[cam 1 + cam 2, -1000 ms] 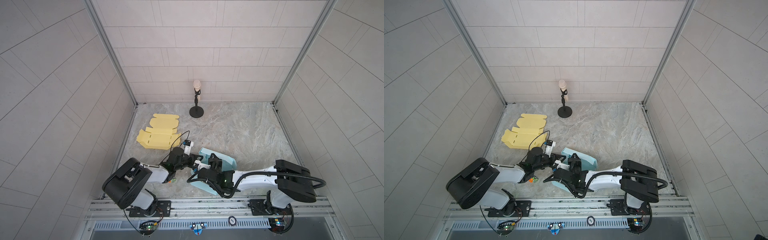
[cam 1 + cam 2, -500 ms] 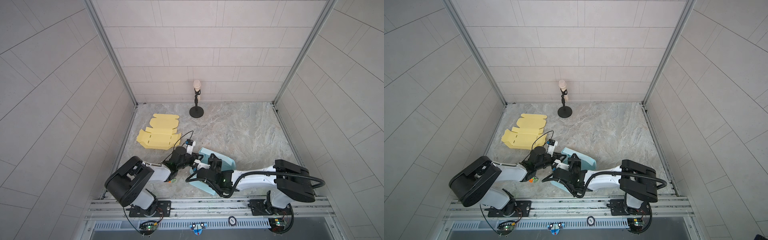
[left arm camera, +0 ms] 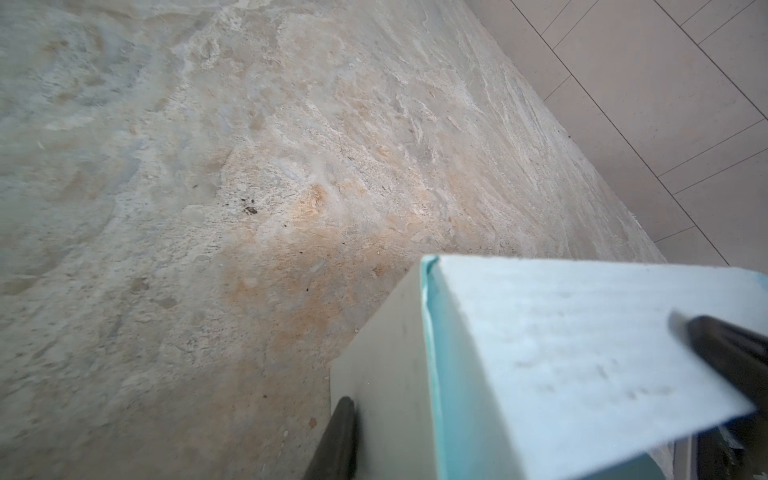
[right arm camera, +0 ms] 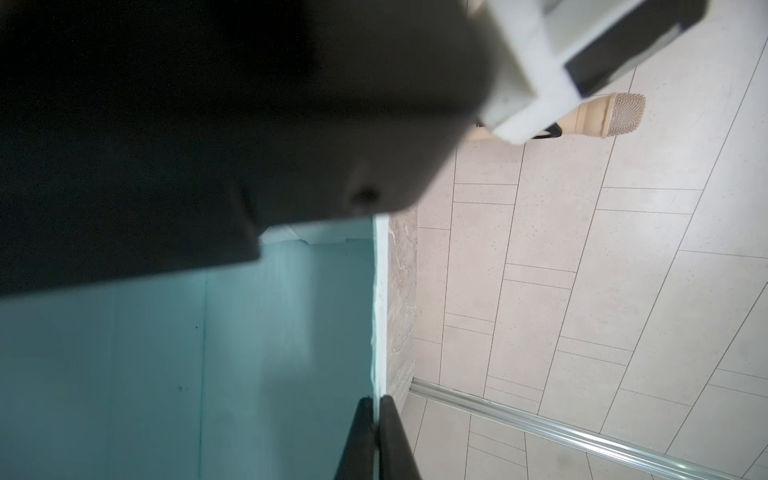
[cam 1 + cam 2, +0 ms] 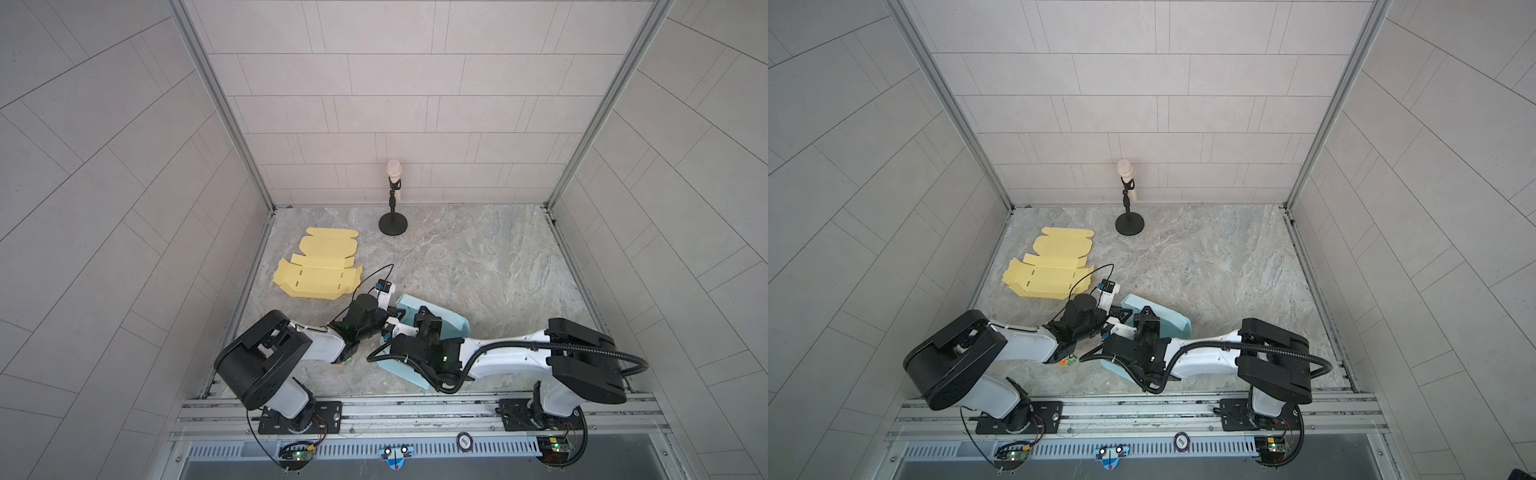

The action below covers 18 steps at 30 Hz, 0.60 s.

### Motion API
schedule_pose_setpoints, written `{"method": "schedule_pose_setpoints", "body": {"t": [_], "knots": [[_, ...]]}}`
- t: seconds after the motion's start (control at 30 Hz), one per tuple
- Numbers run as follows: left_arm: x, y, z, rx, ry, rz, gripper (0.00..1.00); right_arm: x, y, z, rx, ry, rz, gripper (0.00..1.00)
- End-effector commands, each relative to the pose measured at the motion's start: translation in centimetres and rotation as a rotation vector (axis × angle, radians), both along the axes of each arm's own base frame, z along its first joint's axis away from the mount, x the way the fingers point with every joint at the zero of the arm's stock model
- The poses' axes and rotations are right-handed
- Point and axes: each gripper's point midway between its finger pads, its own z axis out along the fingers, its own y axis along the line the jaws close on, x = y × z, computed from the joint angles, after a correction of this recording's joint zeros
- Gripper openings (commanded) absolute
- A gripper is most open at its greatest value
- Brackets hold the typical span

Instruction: Fold the paper box

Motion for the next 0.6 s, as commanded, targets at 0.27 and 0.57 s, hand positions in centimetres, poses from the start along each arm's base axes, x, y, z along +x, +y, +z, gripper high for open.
{"method": "schedule_pose_setpoints", "body": {"t": [0.27,0.57], "knots": [[0.2,-0.6,1.9,-0.016,-0.072,-0.015,0.10,-2.1,1.2,-1.0,0.208,0.190,0.033,0.26],[-0.2,-0.6,2.0,0.018,-0.089,-0.014,0.09,-5.0,1.7,2.8,0.630,0.348,0.088,0.61]]}}
